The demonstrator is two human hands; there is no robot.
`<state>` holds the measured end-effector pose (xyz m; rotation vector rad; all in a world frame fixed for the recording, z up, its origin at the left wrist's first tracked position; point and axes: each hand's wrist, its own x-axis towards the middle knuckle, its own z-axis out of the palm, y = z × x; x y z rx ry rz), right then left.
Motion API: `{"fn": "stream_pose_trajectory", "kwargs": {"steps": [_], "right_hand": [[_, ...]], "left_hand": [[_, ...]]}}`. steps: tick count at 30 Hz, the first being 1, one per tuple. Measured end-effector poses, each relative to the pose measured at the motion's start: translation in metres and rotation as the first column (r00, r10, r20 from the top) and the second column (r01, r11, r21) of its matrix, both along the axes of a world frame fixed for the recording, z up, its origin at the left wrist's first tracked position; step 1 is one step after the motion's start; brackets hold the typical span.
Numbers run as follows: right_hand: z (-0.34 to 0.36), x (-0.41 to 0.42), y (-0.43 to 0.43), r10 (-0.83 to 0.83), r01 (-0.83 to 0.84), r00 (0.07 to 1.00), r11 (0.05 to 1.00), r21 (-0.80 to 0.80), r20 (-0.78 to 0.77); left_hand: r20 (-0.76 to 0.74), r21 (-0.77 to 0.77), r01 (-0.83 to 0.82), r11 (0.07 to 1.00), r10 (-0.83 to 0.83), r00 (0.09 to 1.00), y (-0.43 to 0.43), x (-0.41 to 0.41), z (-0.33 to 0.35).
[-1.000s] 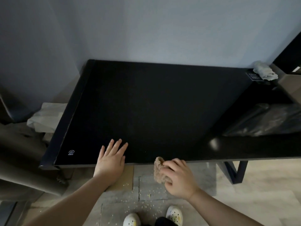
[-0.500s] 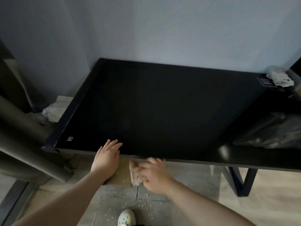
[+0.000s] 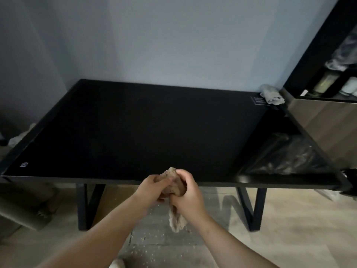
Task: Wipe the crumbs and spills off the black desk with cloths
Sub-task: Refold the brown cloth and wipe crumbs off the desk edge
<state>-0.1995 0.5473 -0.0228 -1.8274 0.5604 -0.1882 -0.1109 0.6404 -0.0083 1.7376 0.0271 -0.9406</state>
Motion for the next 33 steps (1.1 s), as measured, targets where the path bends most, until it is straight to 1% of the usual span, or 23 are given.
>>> {"fn": "stream_pose_trajectory", "kwargs": {"steps": [1,3,6,8,10,12,14,16,18,20,22,25,28,33], "right_hand": [[0.003,-0.01,-0.01,0.013,-0.013,1.0,1.0,0.022,0.003],[0.013,-0.029,-0.032,0.041,-0.042,0.999,0.993,0.111,0.02],[0.022,-0.048,-0.066,-0.056,0.037,0.997,0.947,0.319,0.051],[0.023,-0.056,-0.088,-0.103,0.095,0.995,0.913,0.396,-0.001],[0.024,-0.062,-0.109,-0.119,0.134,0.991,0.908,0.396,-0.062],[0.028,-0.067,-0.13,-0.181,0.195,0.981,0.905,0.378,-0.073],[0.035,-0.069,-0.153,-0.299,0.294,0.953,0.883,0.366,-0.044],[0.041,-0.069,-0.178,-0.432,0.405,0.902,0.832,0.379,-0.016],[0.046,-0.067,-0.209,-0.549,0.499,0.836,0.759,0.418,-0.002],[0.052,-0.064,-0.245,-0.617,0.547,0.787,0.703,0.455,0.008],[0.059,-0.059,-0.284,-0.637,0.558,0.771,0.685,0.468,0.012],[0.066,-0.045,-0.342,-0.63,0.57,0.776,0.694,0.44,-0.01],[0.07,-0.032,-0.393,-0.627,0.588,0.778,0.71,0.388,-0.032],[0.068,-0.014,-0.465,-0.612,0.586,0.79,0.746,0.316,-0.022]], "left_hand": [[-0.059,-0.043,-0.022,0.999,0.02,0.998,-0.01,-0.006,0.001],[-0.077,-0.06,-0.012,0.998,0.008,0.997,-0.027,-0.016,0.006],[-0.011,-0.102,0.073,0.992,-0.075,0.997,-0.054,-0.03,0.017],[0.028,-0.141,0.132,0.981,-0.13,0.991,-0.075,-0.038,0.024],[0.019,-0.186,0.138,0.973,-0.137,0.99,-0.099,-0.042,0.028],[-0.015,-0.234,0.101,0.967,-0.107,0.994,-0.129,-0.043,0.031],[-0.07,-0.262,0.055,0.963,-0.075,0.995,-0.162,-0.045,0.035],[-0.128,-0.279,0.04,0.959,-0.078,0.989,-0.197,-0.047,0.036],[-0.165,-0.287,0.101,0.953,-0.153,0.974,-0.236,-0.048,0.037],[-0.195,-0.285,0.202,0.937,-0.263,0.945,-0.275,-0.046,0.039],[-0.167,-0.28,0.265,0.923,-0.318,0.933,-0.316,-0.041,0.043],[-0.095,-0.251,0.28,0.927,-0.311,0.946,-0.377,-0.025,0.052],[-0.063,-0.219,0.264,0.939,-0.284,0.957,-0.432,-0.008,0.054],[-0.044,-0.243,0.212,0.947,-0.229,0.972,-0.507,0.008,0.048]]}}
